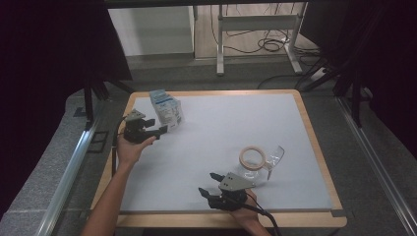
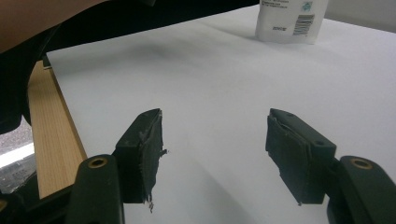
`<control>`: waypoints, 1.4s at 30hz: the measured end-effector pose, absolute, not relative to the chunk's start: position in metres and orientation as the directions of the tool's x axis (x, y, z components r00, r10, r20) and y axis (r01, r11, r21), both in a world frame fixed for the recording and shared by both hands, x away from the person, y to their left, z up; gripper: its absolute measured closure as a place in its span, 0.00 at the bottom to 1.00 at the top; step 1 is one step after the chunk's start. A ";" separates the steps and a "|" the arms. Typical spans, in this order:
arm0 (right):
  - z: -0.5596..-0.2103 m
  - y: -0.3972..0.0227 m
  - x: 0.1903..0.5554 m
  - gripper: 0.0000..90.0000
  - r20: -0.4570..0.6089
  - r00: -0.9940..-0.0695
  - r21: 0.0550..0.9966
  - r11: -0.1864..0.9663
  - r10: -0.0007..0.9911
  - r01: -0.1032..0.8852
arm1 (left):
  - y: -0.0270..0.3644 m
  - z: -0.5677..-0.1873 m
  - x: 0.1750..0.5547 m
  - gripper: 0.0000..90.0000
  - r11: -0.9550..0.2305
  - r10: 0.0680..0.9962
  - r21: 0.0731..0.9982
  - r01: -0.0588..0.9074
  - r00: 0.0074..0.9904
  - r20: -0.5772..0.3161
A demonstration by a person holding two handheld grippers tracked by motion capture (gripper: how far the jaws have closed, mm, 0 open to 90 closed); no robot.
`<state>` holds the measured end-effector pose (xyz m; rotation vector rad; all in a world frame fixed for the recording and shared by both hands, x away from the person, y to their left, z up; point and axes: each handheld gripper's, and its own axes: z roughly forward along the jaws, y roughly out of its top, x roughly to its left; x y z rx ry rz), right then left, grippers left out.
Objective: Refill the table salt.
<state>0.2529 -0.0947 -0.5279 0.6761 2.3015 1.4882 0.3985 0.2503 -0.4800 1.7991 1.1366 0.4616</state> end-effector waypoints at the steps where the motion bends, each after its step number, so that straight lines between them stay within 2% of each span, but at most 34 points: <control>1: -0.528 -0.095 0.253 0.42 -0.009 -0.838 0.913 0.346 0.546 0.216 | 0.253 -0.480 0.403 0.36 -0.139 0.857 0.853 0.504 0.493 -0.152; 8: -0.529 -0.096 0.249 0.42 -0.015 -0.842 0.910 0.356 0.539 0.211 | 0.267 -0.476 0.431 0.38 -0.133 0.870 0.845 0.517 0.470 -0.150; 10: -0.529 -0.095 0.247 0.42 -0.021 -0.843 0.909 0.362 0.538 0.209 | 0.268 -0.473 0.438 0.38 -0.152 0.869 0.842 0.517 0.476 -0.135; 19: -0.530 -0.093 0.244 0.42 -0.021 -0.849 0.905 0.371 0.529 0.209 | 0.271 -0.467 0.465 0.43 -0.116 0.827 0.871 0.477 0.533 -0.181; 22: -0.530 -0.092 0.244 0.42 -0.022 -0.848 0.905 0.372 0.529 0.208 | 0.267 -0.470 0.472 0.51 -0.138 0.811 0.870 0.473 0.558 -0.175; 24: -0.530 -0.092 0.243 0.42 -0.022 -0.848 0.905 0.372 0.529 0.208 | 0.264 -0.470 0.474 0.62 -0.139 0.803 0.884 0.447 0.573 -0.163; 25: -0.530 -0.092 0.243 0.42 -0.024 -0.847 0.904 0.373 0.532 0.209 | 0.261 -0.469 0.474 0.72 -0.131 0.802 0.893 0.431 0.575 -0.161; 26: -0.530 -0.092 0.243 0.42 -0.024 -0.847 0.904 0.373 0.532 0.209 | 0.261 -0.469 0.474 0.75 -0.131 0.802 0.893 0.431 0.575 -0.161; 35: -0.530 -0.094 0.244 0.42 -0.019 -0.847 0.907 0.366 0.531 0.209 | 0.259 -0.477 0.477 0.79 -0.143 0.778 0.885 0.444 0.603 -0.177; 42: -0.531 -0.093 0.244 0.42 -0.023 -0.847 0.904 0.372 0.531 0.209 | 0.259 -0.477 0.477 0.95 -0.153 0.767 0.877 0.456 0.614 -0.185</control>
